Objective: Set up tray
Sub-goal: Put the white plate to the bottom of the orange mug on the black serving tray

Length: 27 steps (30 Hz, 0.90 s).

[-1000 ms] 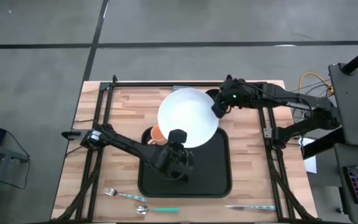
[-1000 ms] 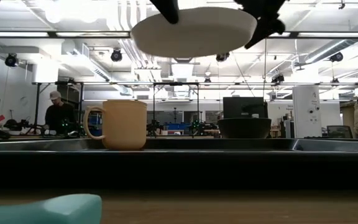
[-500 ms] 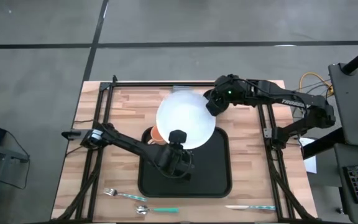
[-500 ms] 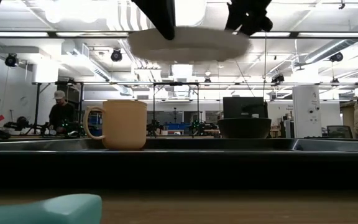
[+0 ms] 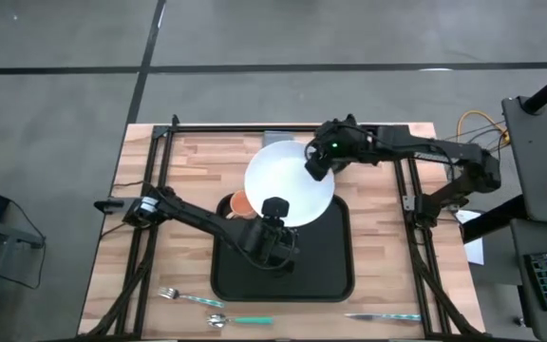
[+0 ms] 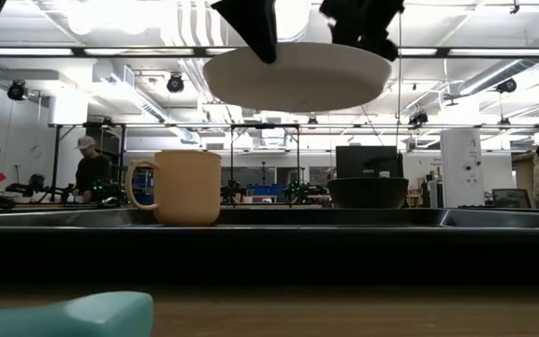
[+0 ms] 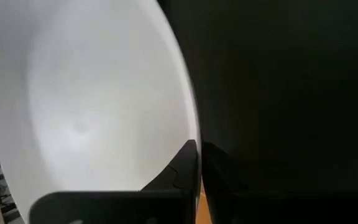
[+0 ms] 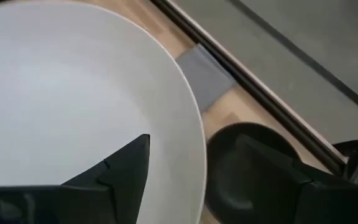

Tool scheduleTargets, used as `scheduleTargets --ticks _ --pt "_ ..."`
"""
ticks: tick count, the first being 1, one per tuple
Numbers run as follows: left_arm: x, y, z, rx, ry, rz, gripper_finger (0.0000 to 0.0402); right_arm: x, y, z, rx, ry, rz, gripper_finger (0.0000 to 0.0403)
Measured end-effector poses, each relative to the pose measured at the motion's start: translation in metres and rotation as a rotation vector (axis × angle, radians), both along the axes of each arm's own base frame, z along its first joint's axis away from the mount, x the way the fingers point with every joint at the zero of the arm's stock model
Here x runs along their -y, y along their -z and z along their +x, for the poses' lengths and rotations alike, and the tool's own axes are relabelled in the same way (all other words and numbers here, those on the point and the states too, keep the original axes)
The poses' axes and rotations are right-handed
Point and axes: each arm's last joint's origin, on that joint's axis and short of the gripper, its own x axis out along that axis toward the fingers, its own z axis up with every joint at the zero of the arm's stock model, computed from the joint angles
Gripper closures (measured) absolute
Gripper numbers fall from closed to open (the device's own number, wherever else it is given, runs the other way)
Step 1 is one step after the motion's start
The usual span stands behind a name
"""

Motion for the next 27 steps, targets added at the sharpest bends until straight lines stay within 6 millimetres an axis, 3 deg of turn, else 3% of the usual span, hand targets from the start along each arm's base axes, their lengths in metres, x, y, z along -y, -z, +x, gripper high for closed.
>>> scheduleTargets --ticks 16,27 --pt "0.005 0.001 -0.002 -0.002 0.001 -0.025 0.0401 0.003 0.012 0.005 -0.036 -0.020 -0.029 0.0177" --pt "0.027 0.028 0.004 0.051 0.039 -0.156 0.0401 -0.001 -0.049 -0.054 0.194 0.044 -0.152 0.0177"
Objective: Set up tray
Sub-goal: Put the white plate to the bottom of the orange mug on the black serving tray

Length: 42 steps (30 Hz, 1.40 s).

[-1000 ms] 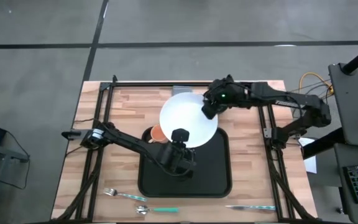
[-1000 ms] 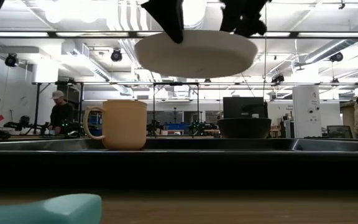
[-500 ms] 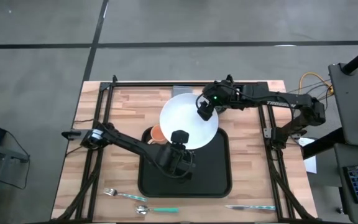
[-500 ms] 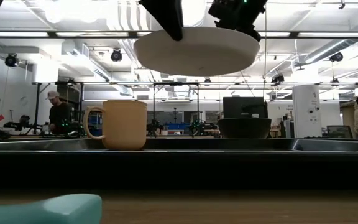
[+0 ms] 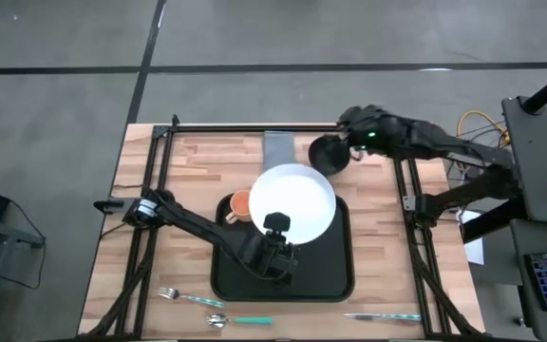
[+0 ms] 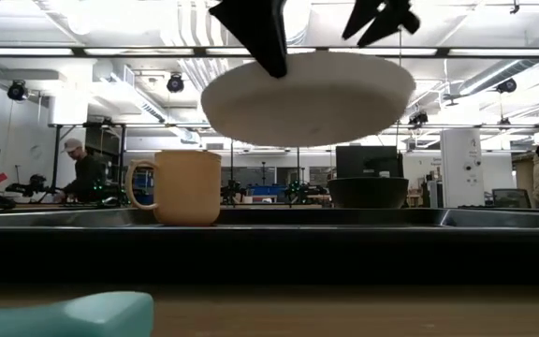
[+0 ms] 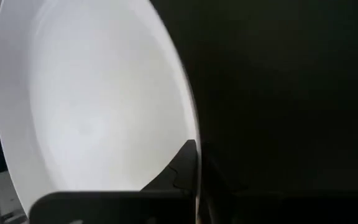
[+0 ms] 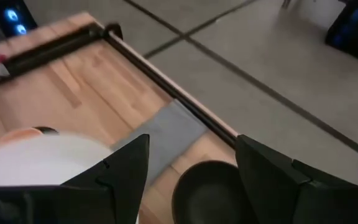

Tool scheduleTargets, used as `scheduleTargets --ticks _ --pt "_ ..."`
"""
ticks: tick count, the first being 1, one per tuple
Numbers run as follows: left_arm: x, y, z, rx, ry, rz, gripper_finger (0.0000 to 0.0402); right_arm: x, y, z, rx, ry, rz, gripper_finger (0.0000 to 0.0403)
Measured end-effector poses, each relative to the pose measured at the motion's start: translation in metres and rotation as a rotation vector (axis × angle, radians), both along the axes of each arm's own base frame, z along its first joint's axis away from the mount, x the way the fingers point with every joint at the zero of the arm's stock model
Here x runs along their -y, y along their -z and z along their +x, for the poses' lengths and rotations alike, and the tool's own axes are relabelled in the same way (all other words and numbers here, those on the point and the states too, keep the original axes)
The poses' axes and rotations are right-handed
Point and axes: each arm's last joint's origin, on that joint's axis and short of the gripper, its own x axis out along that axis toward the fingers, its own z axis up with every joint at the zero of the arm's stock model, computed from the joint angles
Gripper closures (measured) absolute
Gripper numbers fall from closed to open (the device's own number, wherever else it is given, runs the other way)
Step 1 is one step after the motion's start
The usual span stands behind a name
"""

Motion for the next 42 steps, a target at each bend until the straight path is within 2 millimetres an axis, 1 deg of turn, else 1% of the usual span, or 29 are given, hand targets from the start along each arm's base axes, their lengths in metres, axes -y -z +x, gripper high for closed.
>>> scheduleTargets --ticks 4,9,12,16,21,28,30,33,36,42 --pt "0.011 0.015 -0.001 0.009 0.007 -0.044 0.0401 -0.004 -0.011 -0.018 0.038 0.000 -0.008 0.0177" --pt "0.026 0.036 -0.003 0.032 0.035 -0.083 0.0401 -0.006 -0.017 -0.028 0.068 0.000 -0.014 0.0177" --pt "0.037 0.047 -0.009 0.029 0.042 -0.092 0.0401 -0.006 -0.017 -0.028 0.067 -0.001 -0.018 0.0177" --pt "0.047 0.056 -0.018 0.011 0.019 -0.119 0.0401 -0.004 -0.016 -0.026 0.059 0.008 -0.017 0.0177" --pt "0.056 0.062 -0.024 0.010 0.022 -0.131 0.0401 -0.002 -0.011 -0.020 0.036 0.012 -0.012 0.0177" --pt "0.060 0.068 -0.024 0.014 0.023 -0.191 0.0401 -0.001 -0.009 -0.017 0.028 0.013 -0.009 0.0177" --pt "0.061 0.075 -0.023 0.013 0.025 -0.198 0.0401 -0.001 -0.009 -0.017 0.029 0.013 -0.008 0.0177" --pt "0.061 0.091 -0.024 -0.002 0.026 -0.202 0.0401 -0.001 -0.009 -0.017 0.026 0.012 -0.007 0.0177" --pt "0.056 0.106 -0.029 -0.026 -0.006 -0.196 0.0401 -0.001 -0.008 -0.017 0.021 0.010 -0.008 0.0177" --pt "0.054 0.117 -0.029 -0.004 -0.022 -0.223 0.0401 -0.001 -0.008 -0.017 0.018 0.008 -0.010 0.0177"
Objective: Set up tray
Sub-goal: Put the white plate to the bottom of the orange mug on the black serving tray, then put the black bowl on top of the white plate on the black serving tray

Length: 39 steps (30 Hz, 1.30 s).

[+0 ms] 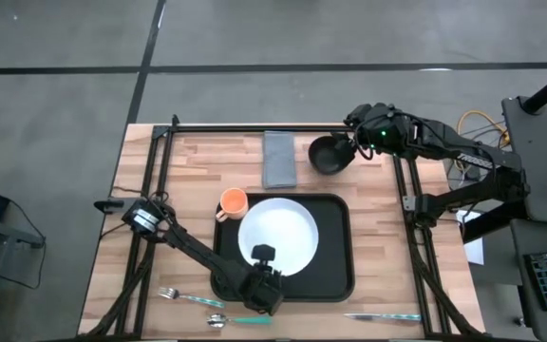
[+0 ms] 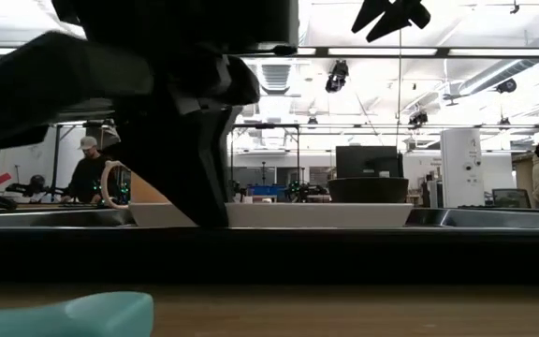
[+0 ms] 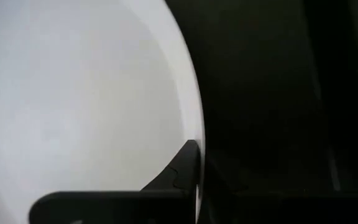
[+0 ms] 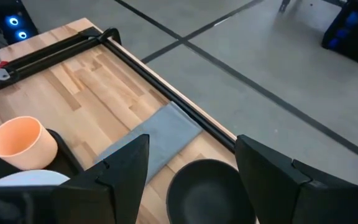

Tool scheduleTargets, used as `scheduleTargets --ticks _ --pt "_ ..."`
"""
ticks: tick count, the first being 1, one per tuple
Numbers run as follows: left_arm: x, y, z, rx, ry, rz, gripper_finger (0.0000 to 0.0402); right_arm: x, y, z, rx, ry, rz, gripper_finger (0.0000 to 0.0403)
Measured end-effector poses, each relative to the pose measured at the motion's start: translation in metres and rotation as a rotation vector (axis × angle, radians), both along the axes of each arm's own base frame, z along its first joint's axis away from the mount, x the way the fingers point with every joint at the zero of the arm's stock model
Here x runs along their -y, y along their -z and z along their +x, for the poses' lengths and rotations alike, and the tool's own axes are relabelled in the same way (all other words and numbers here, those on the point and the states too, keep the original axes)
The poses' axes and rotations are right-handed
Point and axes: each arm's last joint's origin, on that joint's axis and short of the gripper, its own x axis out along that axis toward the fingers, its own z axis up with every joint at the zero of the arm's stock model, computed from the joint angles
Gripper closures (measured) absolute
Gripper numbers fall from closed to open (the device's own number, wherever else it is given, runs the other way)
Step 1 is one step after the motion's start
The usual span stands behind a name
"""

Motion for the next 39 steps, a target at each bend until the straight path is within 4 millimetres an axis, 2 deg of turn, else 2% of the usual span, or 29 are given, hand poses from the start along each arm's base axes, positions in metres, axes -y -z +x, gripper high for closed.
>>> scheduleTargets --ticks 3,11,21,23,26,28,30,34,36,39 --pt "0.002 0.000 0.001 -0.004 0.012 -0.041 0.0398 0.000 0.000 0.000 -0.001 0.000 -0.001 0.0177" --pt "0.008 -0.017 0.008 0.031 0.052 -0.091 0.0394 0.001 0.000 0.000 -0.006 -0.001 -0.009 0.0177" --pt "0.008 -0.024 0.008 0.021 0.066 -0.080 0.0322 0.000 0.000 -0.001 -0.023 -0.015 -0.021 0.0177" --pt "0.009 -0.039 0.009 0.031 0.066 -0.073 0.0317 0.000 0.000 -0.001 -0.032 -0.019 -0.025 0.0177" --pt "0.007 -0.077 0.008 0.069 0.053 -0.024 0.0315 0.000 0.004 -0.003 -0.041 -0.007 -0.002 0.0177" --pt "0.002 -0.102 0.004 0.100 0.025 0.064 0.0315 0.000 0.014 -0.003 -0.073 0.005 0.020 0.0177" --pt "-0.005 -0.124 -0.001 0.137 -0.011 0.165 0.0315 0.002 0.033 -0.002 -0.118 0.020 0.048 0.0177" --pt "-0.029 -0.170 -0.015 0.275 -0.077 0.294 0.0315 0.011 0.073 0.001 -0.168 0.018 0.134 0.0177" --pt "-0.047 -0.192 -0.024 0.333 -0.095 0.288 0.0315 0.018 0.088 -0.002 -0.179 0.057 0.155 0.0177" --pt "-0.078 -0.213 -0.043 0.417 -0.140 0.263 0.0315 0.034 0.105 -0.009 -0.176 0.128 0.187 0.0177"
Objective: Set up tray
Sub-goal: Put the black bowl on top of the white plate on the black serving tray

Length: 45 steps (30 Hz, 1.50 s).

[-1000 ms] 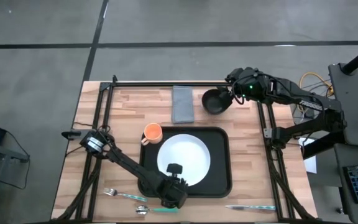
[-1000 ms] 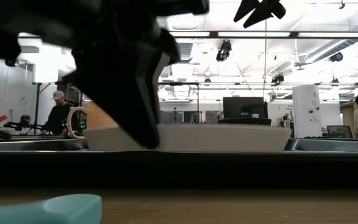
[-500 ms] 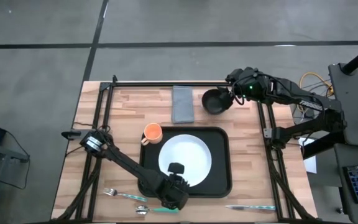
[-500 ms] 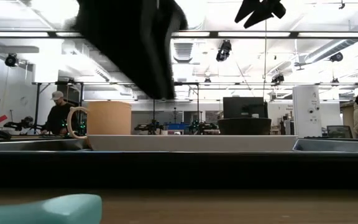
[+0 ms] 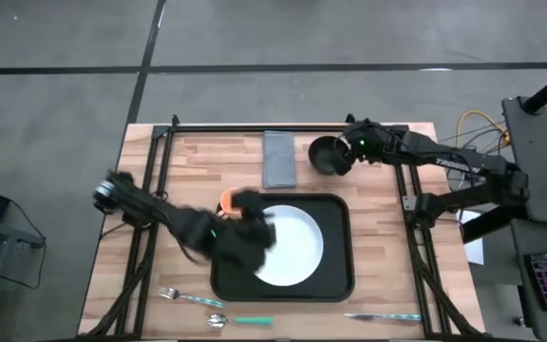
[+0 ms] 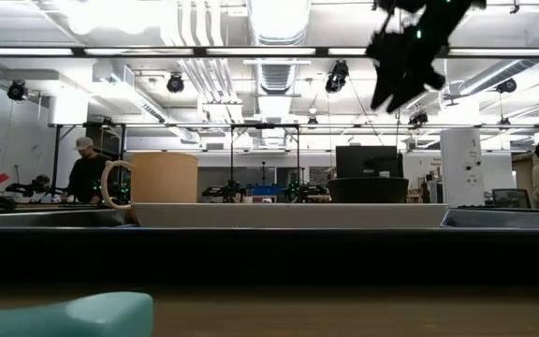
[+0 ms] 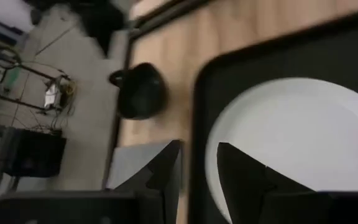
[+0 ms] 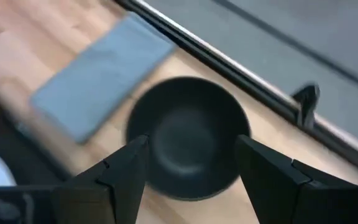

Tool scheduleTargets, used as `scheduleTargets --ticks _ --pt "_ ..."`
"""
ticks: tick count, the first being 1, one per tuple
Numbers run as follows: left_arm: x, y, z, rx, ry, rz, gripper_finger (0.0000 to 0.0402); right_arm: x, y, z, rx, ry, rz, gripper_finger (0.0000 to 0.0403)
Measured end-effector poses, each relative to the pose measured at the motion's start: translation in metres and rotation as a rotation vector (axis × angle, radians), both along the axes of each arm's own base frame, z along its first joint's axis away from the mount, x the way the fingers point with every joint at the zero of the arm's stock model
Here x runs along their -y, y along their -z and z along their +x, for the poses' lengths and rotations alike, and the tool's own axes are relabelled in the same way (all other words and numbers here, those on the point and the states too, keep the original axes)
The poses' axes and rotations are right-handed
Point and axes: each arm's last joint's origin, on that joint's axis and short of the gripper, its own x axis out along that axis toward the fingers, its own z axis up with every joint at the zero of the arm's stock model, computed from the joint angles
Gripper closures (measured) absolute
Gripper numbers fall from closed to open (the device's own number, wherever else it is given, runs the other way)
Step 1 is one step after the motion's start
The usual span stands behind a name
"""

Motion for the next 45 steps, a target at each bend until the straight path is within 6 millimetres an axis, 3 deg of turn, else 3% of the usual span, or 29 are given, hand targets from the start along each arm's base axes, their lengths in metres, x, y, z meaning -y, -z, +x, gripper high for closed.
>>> scheduleTargets --ticks 5,10,14,19,26,31,34,39,45 --pt "-0.051 -0.009 -0.040 0.170 -0.040 -0.017 0.0315 0.030 0.023 -0.015 0.036 0.178 0.074 0.0177" --pt "-0.089 0.007 -0.085 0.317 -0.109 -0.037 0.0315 0.046 0.043 -0.018 0.057 0.277 0.086 0.0177" --pt "-0.106 0.028 -0.117 0.370 -0.153 -0.054 0.0315 0.050 0.059 -0.013 0.050 0.295 0.073 0.0177" --pt "-0.114 0.053 -0.141 0.391 -0.178 -0.070 0.0315 0.055 0.080 -0.006 0.017 0.330 0.107 0.0177" --pt "-0.117 0.075 -0.152 0.386 -0.206 -0.104 0.0315 0.064 0.109 0.000 -0.078 0.373 0.148 0.0177" --pt "-0.117 0.081 -0.152 0.375 -0.214 -0.117 0.0315 0.070 0.117 0.000 -0.101 0.397 0.159 0.0193" --pt "-0.116 0.082 -0.150 0.361 -0.212 -0.120 0.0315 0.071 0.118 0.000 -0.107 0.399 0.152 0.0240" --pt "-0.115 0.084 -0.146 0.357 -0.207 -0.143 0.0315 0.069 0.107 -0.002 -0.090 0.378 0.120 0.0373" --pt "-0.114 0.086 -0.144 0.349 -0.187 -0.193 0.0315 0.061 0.076 -0.013 -0.013 0.371 0.074 0.0394"
